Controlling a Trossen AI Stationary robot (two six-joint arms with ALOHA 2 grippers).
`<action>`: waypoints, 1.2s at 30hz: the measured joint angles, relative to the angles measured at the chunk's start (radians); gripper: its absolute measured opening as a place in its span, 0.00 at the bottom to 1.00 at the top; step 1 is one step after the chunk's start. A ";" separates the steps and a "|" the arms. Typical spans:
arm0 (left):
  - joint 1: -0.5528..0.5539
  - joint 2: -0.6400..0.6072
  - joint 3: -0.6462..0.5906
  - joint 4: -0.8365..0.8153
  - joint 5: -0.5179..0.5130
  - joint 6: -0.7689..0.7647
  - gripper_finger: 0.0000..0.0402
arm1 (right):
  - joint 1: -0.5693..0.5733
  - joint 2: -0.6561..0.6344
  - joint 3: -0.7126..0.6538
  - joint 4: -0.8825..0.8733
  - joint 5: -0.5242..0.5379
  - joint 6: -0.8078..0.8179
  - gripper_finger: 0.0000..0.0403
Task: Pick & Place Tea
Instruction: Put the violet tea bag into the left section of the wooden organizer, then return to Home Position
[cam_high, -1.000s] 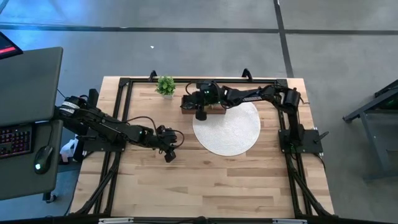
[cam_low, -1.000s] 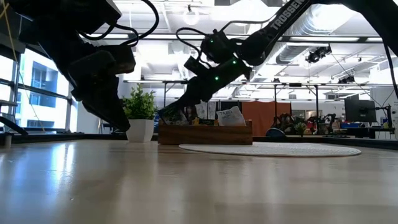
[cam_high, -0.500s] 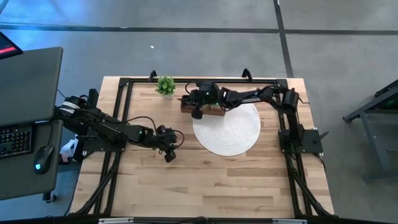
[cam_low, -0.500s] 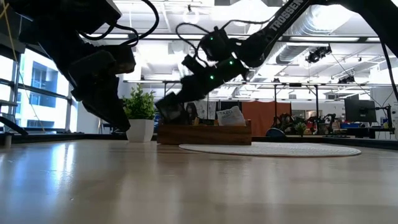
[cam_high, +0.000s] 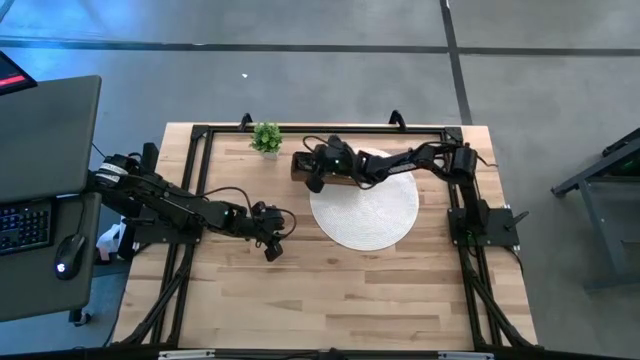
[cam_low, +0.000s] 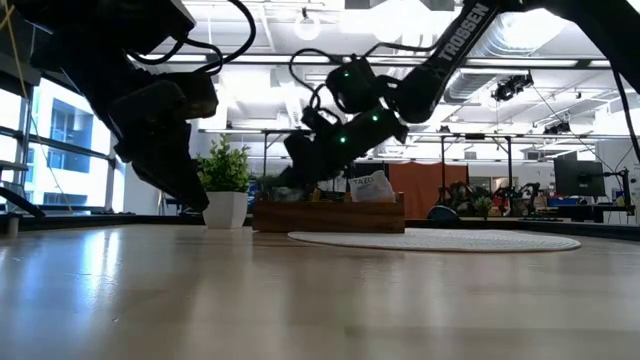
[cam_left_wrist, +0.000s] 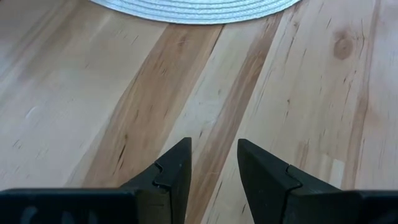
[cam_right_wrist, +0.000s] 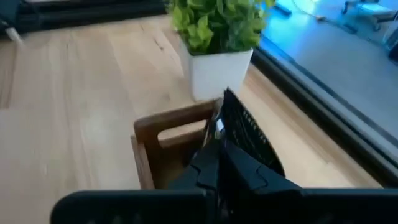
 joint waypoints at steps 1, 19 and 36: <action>0.000 0.000 0.000 0.000 0.000 0.000 0.32 | 0.000 0.000 -0.009 0.035 0.000 -0.007 0.02; 0.000 0.000 0.000 0.009 -0.001 -0.003 0.32 | -0.023 0.058 -0.039 0.208 -0.060 0.086 0.03; 0.000 0.000 0.000 0.005 0.000 0.000 0.32 | 0.019 -0.010 -0.038 0.240 -0.067 -0.079 0.31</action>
